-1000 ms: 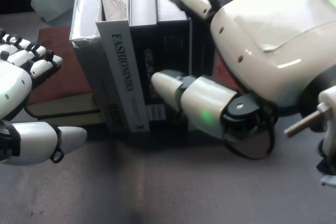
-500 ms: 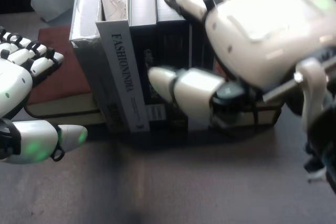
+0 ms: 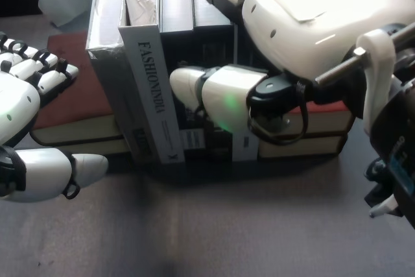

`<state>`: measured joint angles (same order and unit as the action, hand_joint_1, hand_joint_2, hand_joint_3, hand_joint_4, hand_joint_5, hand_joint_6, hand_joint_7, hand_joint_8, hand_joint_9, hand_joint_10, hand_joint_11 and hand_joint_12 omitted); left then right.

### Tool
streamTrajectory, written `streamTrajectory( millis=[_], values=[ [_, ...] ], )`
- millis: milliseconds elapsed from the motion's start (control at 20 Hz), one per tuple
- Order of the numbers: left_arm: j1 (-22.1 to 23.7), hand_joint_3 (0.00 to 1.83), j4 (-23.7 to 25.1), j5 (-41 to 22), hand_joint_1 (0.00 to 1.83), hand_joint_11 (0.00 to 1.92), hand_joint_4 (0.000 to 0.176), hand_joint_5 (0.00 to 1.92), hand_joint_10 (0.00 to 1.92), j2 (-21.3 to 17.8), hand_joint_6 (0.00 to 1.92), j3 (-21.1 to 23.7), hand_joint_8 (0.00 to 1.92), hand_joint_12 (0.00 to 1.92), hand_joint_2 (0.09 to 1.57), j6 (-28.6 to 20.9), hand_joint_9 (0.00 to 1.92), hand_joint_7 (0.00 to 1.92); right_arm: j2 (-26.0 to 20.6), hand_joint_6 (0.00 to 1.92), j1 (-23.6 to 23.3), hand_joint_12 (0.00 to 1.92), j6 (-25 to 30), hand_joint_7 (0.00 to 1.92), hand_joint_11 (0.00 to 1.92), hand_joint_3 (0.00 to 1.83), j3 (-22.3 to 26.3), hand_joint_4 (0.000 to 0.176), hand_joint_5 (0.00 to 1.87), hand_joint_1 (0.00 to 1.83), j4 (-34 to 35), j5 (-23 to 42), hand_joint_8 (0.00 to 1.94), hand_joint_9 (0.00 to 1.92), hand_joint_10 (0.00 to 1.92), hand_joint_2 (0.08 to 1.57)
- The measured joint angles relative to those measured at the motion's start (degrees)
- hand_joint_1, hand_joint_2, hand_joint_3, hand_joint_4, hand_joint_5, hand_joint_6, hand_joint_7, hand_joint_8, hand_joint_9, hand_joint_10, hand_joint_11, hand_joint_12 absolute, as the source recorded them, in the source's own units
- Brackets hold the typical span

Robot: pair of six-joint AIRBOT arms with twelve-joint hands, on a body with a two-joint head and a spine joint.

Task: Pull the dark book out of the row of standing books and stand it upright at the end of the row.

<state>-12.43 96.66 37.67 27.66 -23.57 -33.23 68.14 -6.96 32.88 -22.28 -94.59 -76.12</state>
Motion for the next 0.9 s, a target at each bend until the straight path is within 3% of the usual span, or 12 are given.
streamTrajectory(
  millis=[550, 900],
  values=[
    [0.00, 0.00, 0.00, 0.04, 0.00, 0.00, 0.000, 0.03, 0.00, 0.00, 0.00, 0.00, 0.00, 0.00, 1.12, 0.00, 0.00, 0.02, 0.00, 0.00, 0.09, 0.00, -3.82, 0.00, 0.00, 0.00, 0.00, 0.000, 0.00, 0.00, 3.08, 0.87, 0.00, 0.00, 0.00, 1.12],
    [0.00, 0.00, -0.24, 0.07, 0.00, 0.01, 0.000, 0.04, 0.00, 0.00, 0.00, 0.00, 0.00, 0.00, 1.11, 0.00, 0.00, 0.02, -0.13, 0.00, 1.14, 0.00, -7.52, 0.00, 0.00, 0.00, 1.75, 0.000, 0.00, 0.00, -0.24, 1.42, 0.00, 0.00, 0.00, 1.11]
  ],
)
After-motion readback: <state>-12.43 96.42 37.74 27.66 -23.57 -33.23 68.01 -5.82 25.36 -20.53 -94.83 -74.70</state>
